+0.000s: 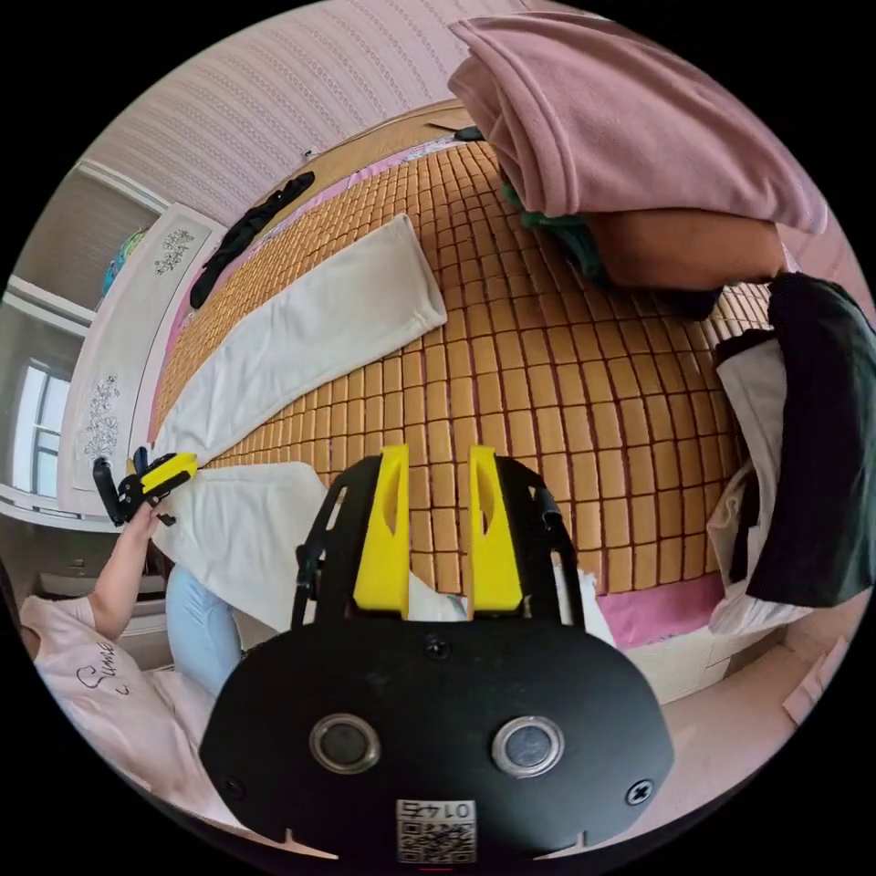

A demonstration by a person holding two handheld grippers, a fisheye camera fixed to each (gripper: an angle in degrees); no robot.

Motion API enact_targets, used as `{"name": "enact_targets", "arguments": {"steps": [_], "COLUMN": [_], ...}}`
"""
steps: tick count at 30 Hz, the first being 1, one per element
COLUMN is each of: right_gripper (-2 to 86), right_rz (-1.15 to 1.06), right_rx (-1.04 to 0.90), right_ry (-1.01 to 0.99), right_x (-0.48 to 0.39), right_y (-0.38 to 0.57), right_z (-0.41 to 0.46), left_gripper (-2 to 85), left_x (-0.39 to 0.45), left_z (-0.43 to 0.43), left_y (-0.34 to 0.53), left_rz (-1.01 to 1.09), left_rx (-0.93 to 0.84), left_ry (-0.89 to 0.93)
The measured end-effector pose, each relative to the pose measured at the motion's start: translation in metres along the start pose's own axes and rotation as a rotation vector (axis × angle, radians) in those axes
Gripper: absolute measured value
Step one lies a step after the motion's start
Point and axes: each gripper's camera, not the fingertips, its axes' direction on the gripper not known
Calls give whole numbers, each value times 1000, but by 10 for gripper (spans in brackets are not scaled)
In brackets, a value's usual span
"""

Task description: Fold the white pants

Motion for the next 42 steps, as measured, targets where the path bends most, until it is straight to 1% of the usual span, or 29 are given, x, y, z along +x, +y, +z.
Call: {"name": "enact_targets", "arguments": {"steps": [1,3,4,5,6,7,8,10,12,14,15,16,17,18,19,20,22,23,25,27,30,32,34,36,37,38,40,41,42], "right_gripper": [133,144,146,138,129,107,81,62,48,35,34,32,32,34,37,40,45,47,48,50,72,111,118,83,32,23,13,9,7], "right_rz": [20,71,110,149,176,216,220,205,150,65,24,-40,-40,-26,15,75,136,164,188,182,111,67,46,18,25,32,8,2,-1], "right_rx": [-34,-125,-177,-170,-120,-104,-93,-69,-31,136,188,268,288,270,203,122,67,94,153,151,105,76,55,16,3,27,63,84,96], "right_ry": [-6,-56,-114,-178,-205,-294,-400,-457,-459,-561,-571,-519,-386,-304,-176,-145,-209,-254,-270,-269,-181,-69,-9,-15,-5,43,38,26,19], "right_x": [9,24,33,42,46,54,60,62,55,39,34,22,17,16,22,33,48,54,57,55,40,27,20,16,14,12,7,5,4], "right_y": [21,51,67,82,88,95,97,99,99,105,109,117,123,124,126,127,129,131,132,126,104,86,75,68,68,71,79,85,88], "right_z": [-3,-1,4,6,3,0,-2,-10,-26,-64,-75,-92,-98,-96,-85,-69,-53,-50,-46,-38,-20,-6,6,16,19,15,5,-3,-7], "left_gripper": [57,67,80,82,84,84,83,79,67,34,4,-1,-4,-7,-8,-8,-9,-9,-8,-5,1,5,15,30,46,56,81,77,71], "left_x": [8,17,25,29,37,42,45,56,60,59,53,47,47,47,47,48,50,50,51,51,48,46,45,49,55,57,67,69,73], "left_z": [-7,-5,2,8,24,42,43,44,45,45,45,45,45,44,45,46,47,46,44,40,32,30,28,29,34,38,66,74,75], "left_y": [5,12,14,14,16,17,18,20,22,23,23,24,25,26,27,27,27,26,23,18,10,5,0,-6,-10,-13,-21,-23,-24], "left_rz": [-4,-48,-52,-38,-24,-20,-6,43,58,44,-22,-57,-56,-45,-39,-33,-6,-2,9,14,27,32,49,100,149,170,241,256,302], "left_rx": [25,19,-2,-22,-81,-157,-129,-106,-100,-90,-88,-82,-80,-73,-67,-71,-71,-70,-73,-83,-85,-77,-29,-17,-21,-32,-139,-171,-150], "left_ry": [45,152,211,219,181,118,102,39,19,43,85,113,114,113,113,112,104,101,95,100,117,118,74,44,19,6,-16,-21,1]}}
